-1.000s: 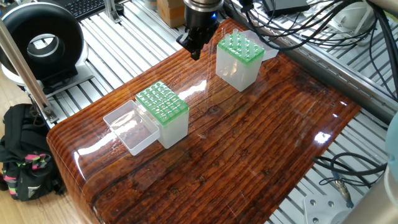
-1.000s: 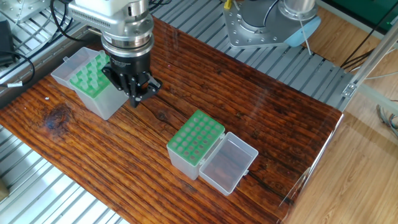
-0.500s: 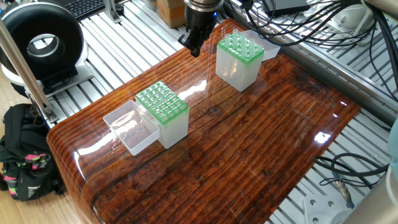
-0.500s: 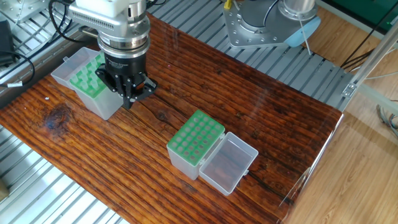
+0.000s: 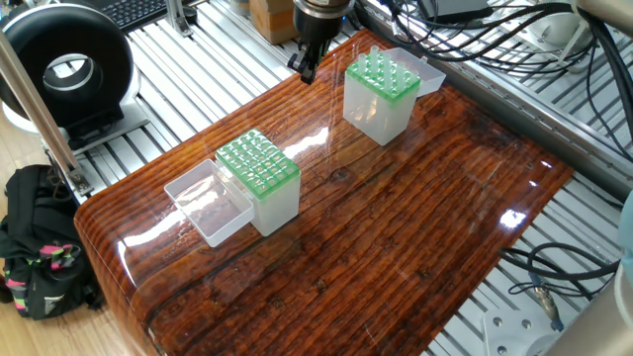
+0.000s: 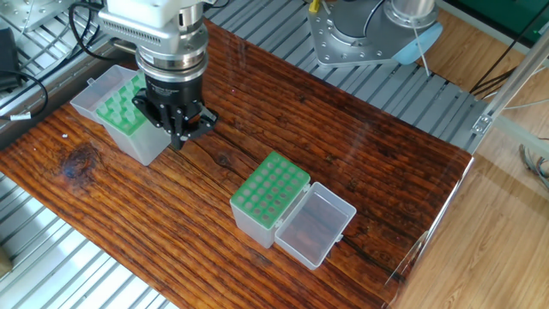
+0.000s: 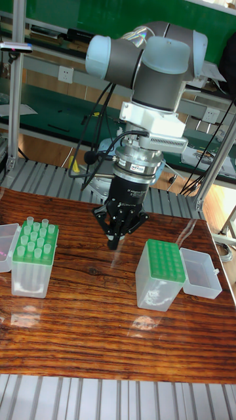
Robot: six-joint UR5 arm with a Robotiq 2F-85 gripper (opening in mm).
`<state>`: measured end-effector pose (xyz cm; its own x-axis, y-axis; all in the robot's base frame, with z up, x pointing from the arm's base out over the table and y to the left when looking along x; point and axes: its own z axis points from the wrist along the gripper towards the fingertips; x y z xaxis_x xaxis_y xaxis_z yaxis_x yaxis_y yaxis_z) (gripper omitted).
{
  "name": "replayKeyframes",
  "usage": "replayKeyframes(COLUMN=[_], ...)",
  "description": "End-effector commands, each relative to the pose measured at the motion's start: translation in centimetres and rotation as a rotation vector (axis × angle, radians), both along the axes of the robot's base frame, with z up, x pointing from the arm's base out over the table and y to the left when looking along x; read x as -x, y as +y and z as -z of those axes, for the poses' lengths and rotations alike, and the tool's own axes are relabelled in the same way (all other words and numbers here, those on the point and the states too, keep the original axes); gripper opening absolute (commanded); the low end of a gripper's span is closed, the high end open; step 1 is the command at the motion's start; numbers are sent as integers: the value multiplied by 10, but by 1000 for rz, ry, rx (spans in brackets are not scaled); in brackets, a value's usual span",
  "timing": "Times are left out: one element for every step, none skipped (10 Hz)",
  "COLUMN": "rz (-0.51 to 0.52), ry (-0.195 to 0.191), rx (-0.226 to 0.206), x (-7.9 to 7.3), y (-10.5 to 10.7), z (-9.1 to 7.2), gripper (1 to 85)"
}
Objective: Transfer all large pipette tips from one holder to another
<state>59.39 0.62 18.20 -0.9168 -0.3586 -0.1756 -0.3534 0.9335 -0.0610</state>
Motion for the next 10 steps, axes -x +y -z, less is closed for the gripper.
replayKeyframes(rz=[-8,-32,-13,31,87,113,121,124,121,110], ry=[26,74,95,92,91,91,83,81,74,65], rx=[-56,-96,-119,-97,-98,-89,-91,-87,-102,-110], x=[7,19,24,23,22,22,32,43,43,35], y=[14,26,31,24,22,19,27,34,39,36], z=[0,1,1,1,2,2,4,6,6,1], gripper=[10,10,10,10,10,10,10,10,10,10])
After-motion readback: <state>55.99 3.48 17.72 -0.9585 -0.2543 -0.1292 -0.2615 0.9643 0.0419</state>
